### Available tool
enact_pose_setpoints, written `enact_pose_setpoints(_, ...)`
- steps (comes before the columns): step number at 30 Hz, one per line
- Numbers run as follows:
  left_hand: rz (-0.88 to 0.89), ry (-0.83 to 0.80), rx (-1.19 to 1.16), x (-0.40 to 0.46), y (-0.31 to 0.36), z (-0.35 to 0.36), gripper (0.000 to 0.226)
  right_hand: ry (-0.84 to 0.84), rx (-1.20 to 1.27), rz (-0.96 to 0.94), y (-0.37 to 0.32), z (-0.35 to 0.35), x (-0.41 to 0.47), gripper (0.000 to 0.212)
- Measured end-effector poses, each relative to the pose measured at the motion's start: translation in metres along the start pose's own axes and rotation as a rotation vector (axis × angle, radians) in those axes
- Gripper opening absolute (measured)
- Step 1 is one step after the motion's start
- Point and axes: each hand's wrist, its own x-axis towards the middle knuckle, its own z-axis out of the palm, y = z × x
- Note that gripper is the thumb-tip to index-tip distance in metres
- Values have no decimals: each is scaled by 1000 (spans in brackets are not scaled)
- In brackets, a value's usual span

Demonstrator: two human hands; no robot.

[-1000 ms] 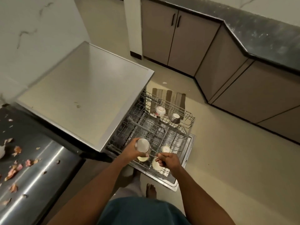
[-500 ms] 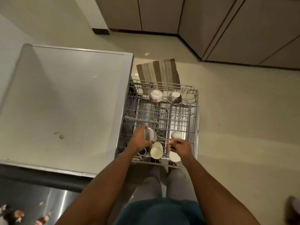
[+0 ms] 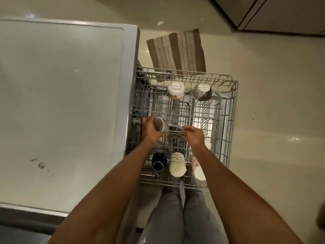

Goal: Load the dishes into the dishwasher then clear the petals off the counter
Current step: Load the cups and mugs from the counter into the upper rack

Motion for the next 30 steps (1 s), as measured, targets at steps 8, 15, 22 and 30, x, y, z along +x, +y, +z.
enact_pose_setpoints(8,-90,27,115,55,-13,25,83,41,-217,-27,3,36,51,32)
enact_pose_setpoints(15,-79,44,190,68,-23,44,89,18,-266,5,8,40,67,27)
enact_pose_setpoints(22,-61,46,240,67,-23,47,92,8,-409,-56,3,47,60,36)
enact_pose_setpoints(30,-90,62,229,65,-18,47,91,-19,-516,-89,5,49,52,45)
